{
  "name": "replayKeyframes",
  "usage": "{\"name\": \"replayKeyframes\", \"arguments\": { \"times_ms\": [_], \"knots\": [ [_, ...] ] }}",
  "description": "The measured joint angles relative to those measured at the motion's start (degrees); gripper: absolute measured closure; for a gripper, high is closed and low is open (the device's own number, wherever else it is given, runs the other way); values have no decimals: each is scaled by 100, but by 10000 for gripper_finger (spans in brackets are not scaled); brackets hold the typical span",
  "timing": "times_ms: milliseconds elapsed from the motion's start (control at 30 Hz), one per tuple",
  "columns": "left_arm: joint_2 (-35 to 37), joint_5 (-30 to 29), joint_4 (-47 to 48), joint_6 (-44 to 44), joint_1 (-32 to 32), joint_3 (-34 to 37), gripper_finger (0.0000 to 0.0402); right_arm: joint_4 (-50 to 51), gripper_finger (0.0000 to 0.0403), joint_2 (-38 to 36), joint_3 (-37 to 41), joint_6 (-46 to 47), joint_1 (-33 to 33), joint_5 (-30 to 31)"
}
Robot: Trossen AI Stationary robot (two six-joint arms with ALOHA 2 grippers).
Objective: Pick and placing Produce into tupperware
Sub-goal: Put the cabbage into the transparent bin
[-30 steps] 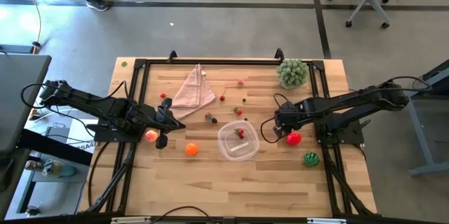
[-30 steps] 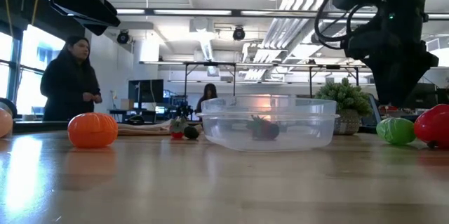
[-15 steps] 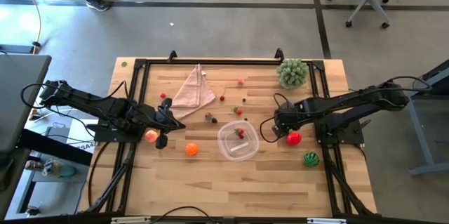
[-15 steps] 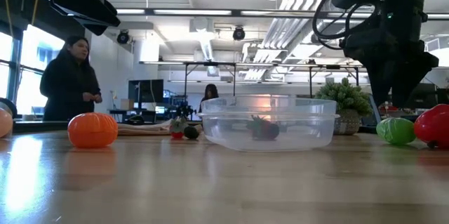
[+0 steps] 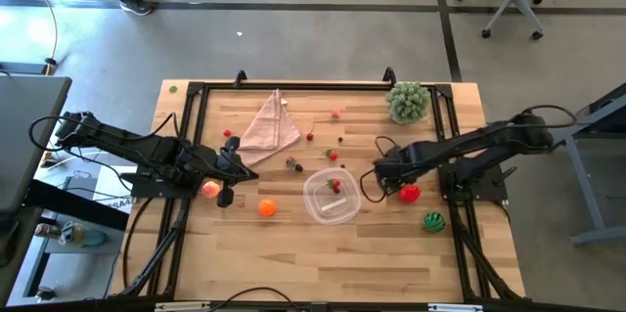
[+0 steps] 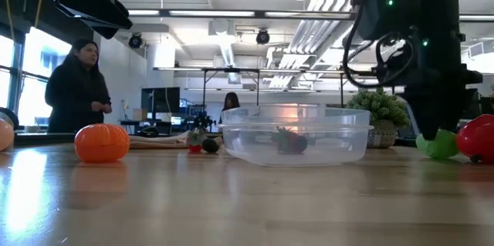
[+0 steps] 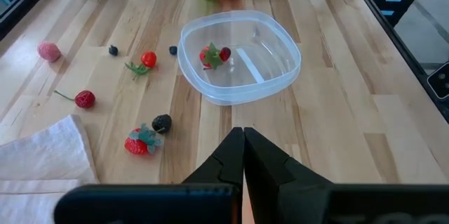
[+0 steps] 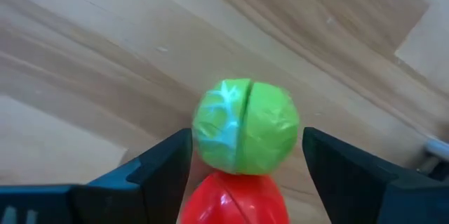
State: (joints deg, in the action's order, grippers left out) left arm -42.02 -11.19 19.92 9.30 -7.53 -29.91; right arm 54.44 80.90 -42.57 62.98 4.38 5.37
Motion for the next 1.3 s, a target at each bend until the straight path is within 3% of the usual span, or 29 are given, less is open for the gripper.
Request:
{"name": "replayKeyframes", "arguments": {
  "times_ms": [433,1300],
  "knots": [
    [0,1,0,0,0,0,401,-441,139,656,0,-301,-166,-144],
    [0,-1,0,0,0,0,401,-628,165,654,0,-457,-214,-83]
  ]
}}
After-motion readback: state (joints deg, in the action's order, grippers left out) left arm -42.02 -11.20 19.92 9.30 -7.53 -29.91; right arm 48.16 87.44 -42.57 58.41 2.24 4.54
